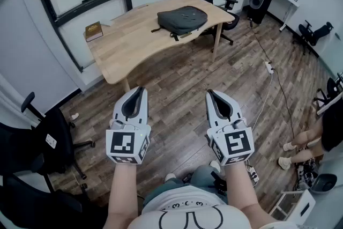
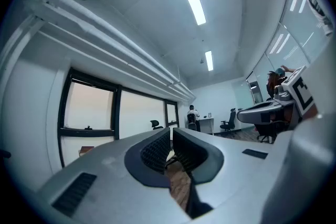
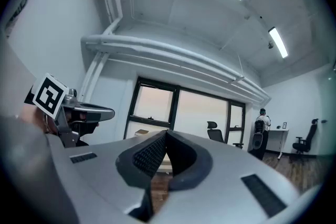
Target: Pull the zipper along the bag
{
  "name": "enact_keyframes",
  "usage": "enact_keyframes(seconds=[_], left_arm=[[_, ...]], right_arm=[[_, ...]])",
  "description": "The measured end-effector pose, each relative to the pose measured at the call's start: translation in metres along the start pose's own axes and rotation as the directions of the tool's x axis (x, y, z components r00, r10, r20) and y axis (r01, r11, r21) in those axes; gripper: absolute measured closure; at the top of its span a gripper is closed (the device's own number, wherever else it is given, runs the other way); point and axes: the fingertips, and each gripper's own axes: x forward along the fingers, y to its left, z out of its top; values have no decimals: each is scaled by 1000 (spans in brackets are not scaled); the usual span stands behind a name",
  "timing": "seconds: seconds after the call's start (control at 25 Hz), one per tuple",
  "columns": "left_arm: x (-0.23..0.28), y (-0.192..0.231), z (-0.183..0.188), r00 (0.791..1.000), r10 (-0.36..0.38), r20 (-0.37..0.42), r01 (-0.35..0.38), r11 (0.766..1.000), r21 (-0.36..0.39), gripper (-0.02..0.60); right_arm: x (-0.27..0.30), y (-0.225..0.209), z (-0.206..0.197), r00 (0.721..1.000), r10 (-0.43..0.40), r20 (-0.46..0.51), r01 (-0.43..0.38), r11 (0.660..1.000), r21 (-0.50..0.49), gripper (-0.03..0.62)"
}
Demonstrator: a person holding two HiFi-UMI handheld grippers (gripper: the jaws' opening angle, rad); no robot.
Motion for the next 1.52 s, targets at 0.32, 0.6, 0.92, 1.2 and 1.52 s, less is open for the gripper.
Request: enact_keyframes(seconds=[0.32,0.6,0.92,1.2,1.52], left_arm=[[2,20,-10,1000,-16,-2,16,999,-29,554],[48,11,-26,999,-39,-24,39,999,-33,554],[161,4,-46,999,-17,-38,16,999,-46,554],[283,-19,-54,1000,-3,-21,1,993,-115,554],[384,-59,-71,994,-56,-91,51,997,-58,552]], right_arm=[[14,17,-6,1000,-17,-21,17,1000,15,543],[37,-18,-30,999,-28,-47,30,999,41,543],[111,-101,-54,999,-1,-32,4,995,98,543],[182,-205,-68,999,29,-28,-26,994,108,542],[235,-288,-89,999,47,-25,-43,989,141,542]])
